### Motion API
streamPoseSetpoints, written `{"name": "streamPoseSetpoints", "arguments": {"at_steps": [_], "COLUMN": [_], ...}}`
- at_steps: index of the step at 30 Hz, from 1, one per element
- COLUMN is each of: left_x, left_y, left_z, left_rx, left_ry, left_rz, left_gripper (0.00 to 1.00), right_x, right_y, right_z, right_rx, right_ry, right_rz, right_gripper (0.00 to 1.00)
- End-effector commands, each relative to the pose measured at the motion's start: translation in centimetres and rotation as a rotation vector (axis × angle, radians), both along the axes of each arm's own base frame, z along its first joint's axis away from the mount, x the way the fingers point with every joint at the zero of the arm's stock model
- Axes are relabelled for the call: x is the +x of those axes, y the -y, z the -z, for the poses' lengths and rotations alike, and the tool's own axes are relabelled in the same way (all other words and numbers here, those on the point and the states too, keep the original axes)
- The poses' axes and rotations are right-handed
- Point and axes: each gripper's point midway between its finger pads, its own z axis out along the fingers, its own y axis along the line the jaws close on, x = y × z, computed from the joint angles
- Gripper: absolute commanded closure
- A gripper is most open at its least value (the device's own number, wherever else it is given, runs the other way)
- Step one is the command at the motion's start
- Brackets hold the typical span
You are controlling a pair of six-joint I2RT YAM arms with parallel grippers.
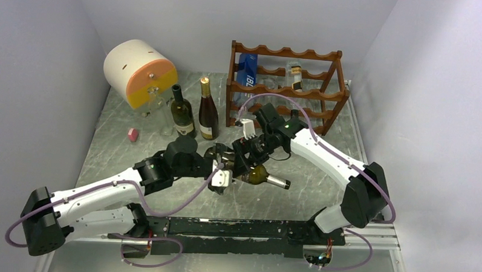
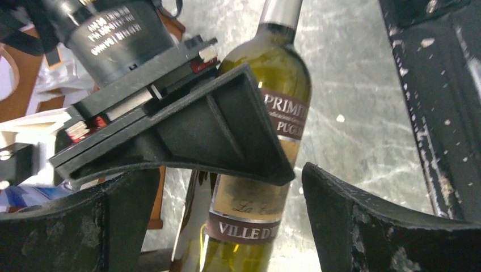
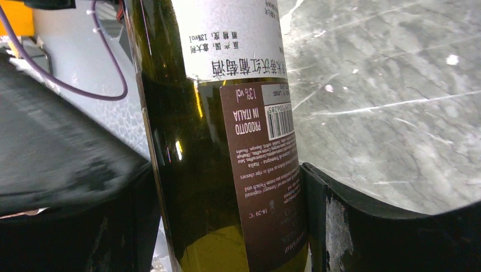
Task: Take the wine bottle off the wine rack
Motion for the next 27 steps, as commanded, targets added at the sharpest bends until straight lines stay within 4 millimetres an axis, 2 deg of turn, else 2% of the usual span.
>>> {"name": "streamPoseSetpoints", "arguments": {"at_steps": [1, 4, 14, 23, 27], "left_x": [1.6, 1.8, 2.0, 1.8, 2.3], "left_y": [-0.6, -0.9, -0.7, -0.8, -0.7], "left_z": [1.2, 2.2, 3.8, 5.3, 5.1], "left_rx": [0.113, 0.156, 0.2, 0.251, 0.25], "left_ry": [0.079, 0.073, 0.069, 0.065, 0.096], "left_rz": [-0.063, -0.072, -0.07, -0.067, -0.103], "left_gripper": [0.01, 0.01, 0.0, 0.01, 0.08], "right_x": [-1.2, -1.5, -3.4, -4.2, -4.4], "right_y": [-1.7, -1.5, -1.7, -1.6, -1.7], "right_z": [-1.3, -1.5, -3.0, -3.8, -3.9], "right_rx": [0.08, 0.08, 0.151, 0.187, 0.2], "right_ry": [-0.004, 0.0, -0.029, -0.032, -0.042], "right_rz": [-0.055, -0.055, -0.1, -0.117, -0.121], "right_gripper": [1.0, 1.0, 1.0, 1.0, 1.0]}}
